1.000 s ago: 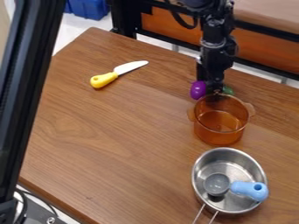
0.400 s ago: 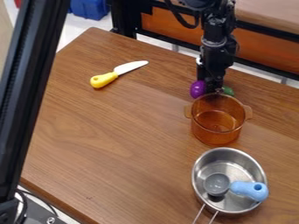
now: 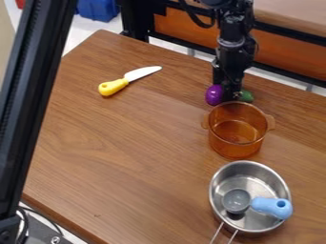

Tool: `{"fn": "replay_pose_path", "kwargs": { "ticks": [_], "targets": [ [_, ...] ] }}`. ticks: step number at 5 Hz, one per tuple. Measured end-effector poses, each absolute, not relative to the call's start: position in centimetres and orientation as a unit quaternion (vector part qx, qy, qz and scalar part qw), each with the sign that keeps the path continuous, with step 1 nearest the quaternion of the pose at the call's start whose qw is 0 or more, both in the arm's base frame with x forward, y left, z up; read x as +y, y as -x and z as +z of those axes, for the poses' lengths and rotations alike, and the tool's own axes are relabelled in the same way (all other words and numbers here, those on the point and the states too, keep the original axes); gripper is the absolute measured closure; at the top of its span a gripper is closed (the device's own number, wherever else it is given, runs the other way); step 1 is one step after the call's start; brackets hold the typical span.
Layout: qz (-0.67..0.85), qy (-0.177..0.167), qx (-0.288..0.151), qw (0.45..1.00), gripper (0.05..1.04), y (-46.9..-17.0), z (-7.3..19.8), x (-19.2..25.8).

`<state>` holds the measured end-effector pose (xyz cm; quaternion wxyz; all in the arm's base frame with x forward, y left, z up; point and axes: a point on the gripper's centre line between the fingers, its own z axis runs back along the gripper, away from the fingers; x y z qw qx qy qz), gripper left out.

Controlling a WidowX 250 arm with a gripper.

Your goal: Take the eggplant and put it between the two right burners

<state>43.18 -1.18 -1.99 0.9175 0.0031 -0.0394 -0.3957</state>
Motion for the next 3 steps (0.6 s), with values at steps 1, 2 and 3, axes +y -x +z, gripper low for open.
{"fn": "replay_pose_path", "kwargs": {
  "ticks": [1, 2, 3],
  "targets": [
    [-0.367, 0.003, -0.039, 0.930, 0.419, -43.1, -1.7, 0.2],
    [-0.352, 0.000, -0.058, 0.934, 0.419, -42.8, 0.6, 0.9],
    [-0.332, 0.001, -0.061, 0.941, 0.419, -41.4, 2.3, 2.1]
  ]
}}
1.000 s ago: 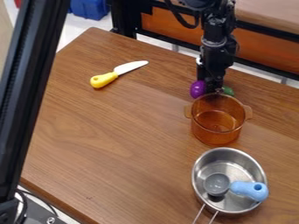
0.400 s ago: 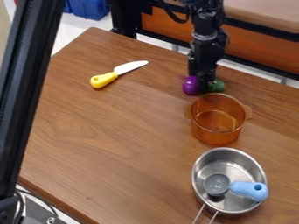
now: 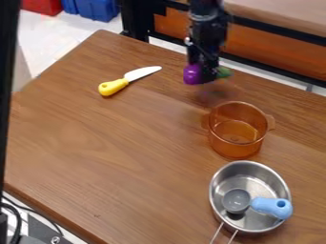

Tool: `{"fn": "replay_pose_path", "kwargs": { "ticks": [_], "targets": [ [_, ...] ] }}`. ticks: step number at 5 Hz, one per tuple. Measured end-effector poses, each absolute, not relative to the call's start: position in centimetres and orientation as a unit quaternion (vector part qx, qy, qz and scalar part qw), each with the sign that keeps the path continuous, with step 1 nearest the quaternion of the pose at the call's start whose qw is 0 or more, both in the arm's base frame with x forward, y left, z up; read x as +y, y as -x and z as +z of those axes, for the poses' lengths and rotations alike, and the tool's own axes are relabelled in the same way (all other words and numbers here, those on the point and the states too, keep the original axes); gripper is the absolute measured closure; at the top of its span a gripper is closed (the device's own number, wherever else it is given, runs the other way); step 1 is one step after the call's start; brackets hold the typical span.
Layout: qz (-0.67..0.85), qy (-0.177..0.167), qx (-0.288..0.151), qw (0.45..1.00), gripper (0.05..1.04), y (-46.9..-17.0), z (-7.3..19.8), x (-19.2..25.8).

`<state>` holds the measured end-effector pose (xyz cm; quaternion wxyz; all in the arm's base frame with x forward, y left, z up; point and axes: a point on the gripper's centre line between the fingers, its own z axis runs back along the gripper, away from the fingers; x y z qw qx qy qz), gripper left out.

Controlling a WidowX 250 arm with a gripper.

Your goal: Take the eggplant and put it between the two right burners

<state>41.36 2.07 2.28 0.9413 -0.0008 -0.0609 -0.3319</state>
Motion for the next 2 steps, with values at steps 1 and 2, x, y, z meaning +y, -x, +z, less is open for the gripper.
{"fn": "replay_pose_path", "kwargs": {
  "ticks": [1, 2],
  "targets": [
    [-0.318, 0.008, -0.059, 0.946, 0.419, -39.2, 3.2, 3.3],
    [-0.326, 0.002, -0.046, 0.944, 0.419, -35.1, 3.5, 4.1]
  ]
}}
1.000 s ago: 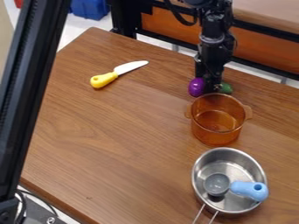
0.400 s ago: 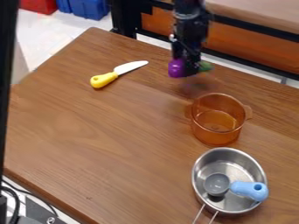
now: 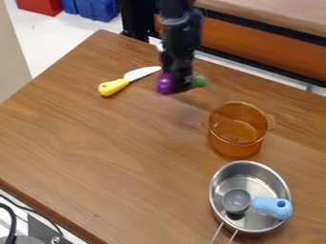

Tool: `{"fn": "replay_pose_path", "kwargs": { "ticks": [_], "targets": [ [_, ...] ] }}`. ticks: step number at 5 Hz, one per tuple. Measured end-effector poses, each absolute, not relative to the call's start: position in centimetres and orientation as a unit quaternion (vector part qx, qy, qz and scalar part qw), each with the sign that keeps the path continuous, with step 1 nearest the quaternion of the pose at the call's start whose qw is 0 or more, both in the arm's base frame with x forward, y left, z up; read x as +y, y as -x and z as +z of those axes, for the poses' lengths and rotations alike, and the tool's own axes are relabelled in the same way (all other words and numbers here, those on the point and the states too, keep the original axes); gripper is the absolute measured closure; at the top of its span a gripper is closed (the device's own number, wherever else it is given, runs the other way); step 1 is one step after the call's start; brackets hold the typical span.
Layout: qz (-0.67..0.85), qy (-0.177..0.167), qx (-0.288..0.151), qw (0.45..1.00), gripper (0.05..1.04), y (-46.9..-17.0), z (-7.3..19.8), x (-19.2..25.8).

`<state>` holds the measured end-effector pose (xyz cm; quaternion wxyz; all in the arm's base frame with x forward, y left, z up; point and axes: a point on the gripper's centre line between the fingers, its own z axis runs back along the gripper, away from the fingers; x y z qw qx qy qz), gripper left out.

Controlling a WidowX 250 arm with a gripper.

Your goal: Take the eggplant and put it between the two right burners

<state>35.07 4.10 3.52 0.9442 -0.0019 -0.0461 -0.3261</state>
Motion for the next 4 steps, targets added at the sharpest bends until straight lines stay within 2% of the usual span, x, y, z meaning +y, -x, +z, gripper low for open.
{"fn": "replay_pose_path", "kwargs": {
  "ticks": [2, 3, 4],
  "targets": [
    [-0.447, 0.016, -0.055, 0.893, 0.419, -26.9, 3.5, 3.8],
    [-0.496, 0.017, -0.036, 0.867, 0.419, -23.8, 2.0, 2.3],
    [-0.544, 0.009, -0.021, 0.839, 0.419, -22.0, 0.2, -0.1]
  ]
}}
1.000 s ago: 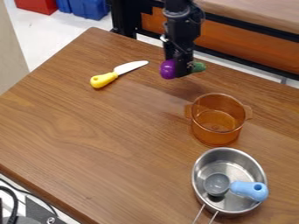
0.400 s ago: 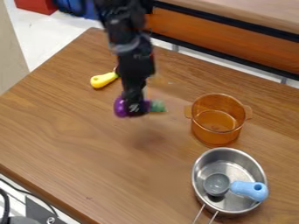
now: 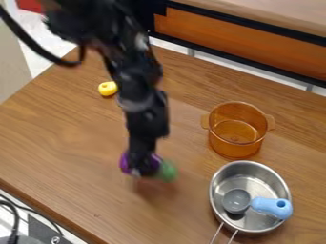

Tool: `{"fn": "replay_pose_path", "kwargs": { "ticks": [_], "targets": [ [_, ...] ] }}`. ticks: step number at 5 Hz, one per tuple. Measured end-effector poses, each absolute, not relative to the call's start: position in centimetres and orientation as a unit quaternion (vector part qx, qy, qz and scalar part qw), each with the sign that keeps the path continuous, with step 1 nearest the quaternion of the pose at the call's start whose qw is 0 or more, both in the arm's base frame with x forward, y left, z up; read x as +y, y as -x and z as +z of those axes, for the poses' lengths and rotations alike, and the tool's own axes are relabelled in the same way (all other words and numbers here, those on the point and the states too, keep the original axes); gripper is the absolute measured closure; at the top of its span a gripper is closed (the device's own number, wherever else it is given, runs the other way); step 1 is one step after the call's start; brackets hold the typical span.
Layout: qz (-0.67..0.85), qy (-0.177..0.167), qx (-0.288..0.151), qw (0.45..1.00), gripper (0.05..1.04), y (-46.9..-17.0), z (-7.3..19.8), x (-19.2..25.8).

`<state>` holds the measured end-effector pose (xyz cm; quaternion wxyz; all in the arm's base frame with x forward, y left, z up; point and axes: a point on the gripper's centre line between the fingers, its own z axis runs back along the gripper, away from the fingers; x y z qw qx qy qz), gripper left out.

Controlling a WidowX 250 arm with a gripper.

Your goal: Take the eggplant and put it between the two right burners

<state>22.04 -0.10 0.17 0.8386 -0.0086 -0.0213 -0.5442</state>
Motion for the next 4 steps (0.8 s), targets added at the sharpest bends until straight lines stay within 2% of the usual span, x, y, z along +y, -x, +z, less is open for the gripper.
{"fn": "replay_pose_path", "kwargs": {
  "ticks": [1, 2, 3, 4],
  "targets": [
    [-0.550, 0.011, -0.026, 0.835, 0.419, -20.2, -2.0, -1.9],
    [-0.563, 0.004, -0.041, 0.825, 0.419, -19.5, -3.1, -3.3],
    [-0.562, 0.005, -0.047, 0.826, 0.419, -19.6, -3.1, -3.8],
    [-0.562, 0.010, -0.044, 0.826, 0.370, -19.6, -3.1, -3.9]
  ]
}}
